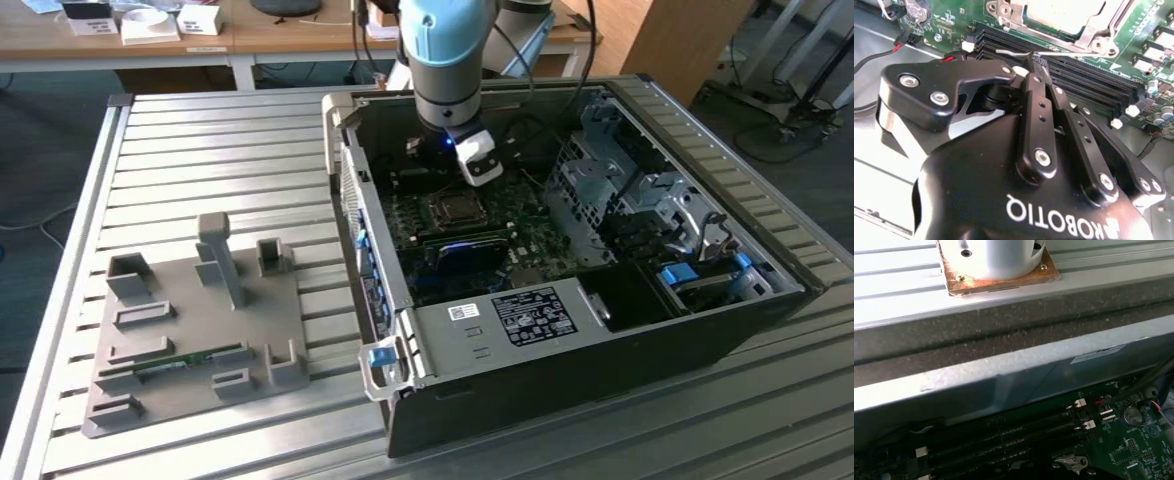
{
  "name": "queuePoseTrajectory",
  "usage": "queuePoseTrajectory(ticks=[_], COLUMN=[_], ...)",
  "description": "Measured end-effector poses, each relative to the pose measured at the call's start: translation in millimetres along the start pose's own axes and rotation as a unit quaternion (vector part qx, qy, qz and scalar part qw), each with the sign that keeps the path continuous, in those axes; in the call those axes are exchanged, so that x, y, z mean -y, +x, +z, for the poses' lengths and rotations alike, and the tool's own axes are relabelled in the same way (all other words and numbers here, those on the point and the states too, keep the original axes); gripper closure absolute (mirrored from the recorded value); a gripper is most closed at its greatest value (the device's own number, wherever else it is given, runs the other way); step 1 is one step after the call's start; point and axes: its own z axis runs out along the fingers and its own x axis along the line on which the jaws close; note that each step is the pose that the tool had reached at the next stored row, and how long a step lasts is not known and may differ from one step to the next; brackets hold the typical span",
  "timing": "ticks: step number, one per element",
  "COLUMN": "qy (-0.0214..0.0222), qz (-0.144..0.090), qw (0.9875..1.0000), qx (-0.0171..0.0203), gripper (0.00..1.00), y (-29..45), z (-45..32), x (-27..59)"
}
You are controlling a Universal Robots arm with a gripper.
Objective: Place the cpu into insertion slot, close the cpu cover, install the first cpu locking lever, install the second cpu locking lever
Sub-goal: 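Install the first cpu locking lever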
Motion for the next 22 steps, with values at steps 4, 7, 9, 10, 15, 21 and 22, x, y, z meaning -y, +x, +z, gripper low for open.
queuePoseTrajectory(ticks=[4,7,9,10,15,21,22], qy=[0.0034,0.0062,0.0074,0.0082,0.0116,0.0116,0.0114], qz=[-0.001,-0.002,-0.002,-0.003,-0.003,-0.003,-0.003], qw=[1.0000,1.0000,1.0000,1.0000,0.9999,0.9999,0.9999], qx=[0.0008,0.0015,0.0019,0.0021,0.0030,0.0030,0.0029], gripper=[0.89,0.89,0.89,0.89,0.89,0.89,0.89], y=[0.3,0.6,0.3,0.1,-0.4,0.5,0.5], z=[2.9,4.5,5.5,6.0,6.8,7.7,7.7], x=[-0.3,-1.7,-2.8,-3.2,-4.0,-6.5,-6.5])
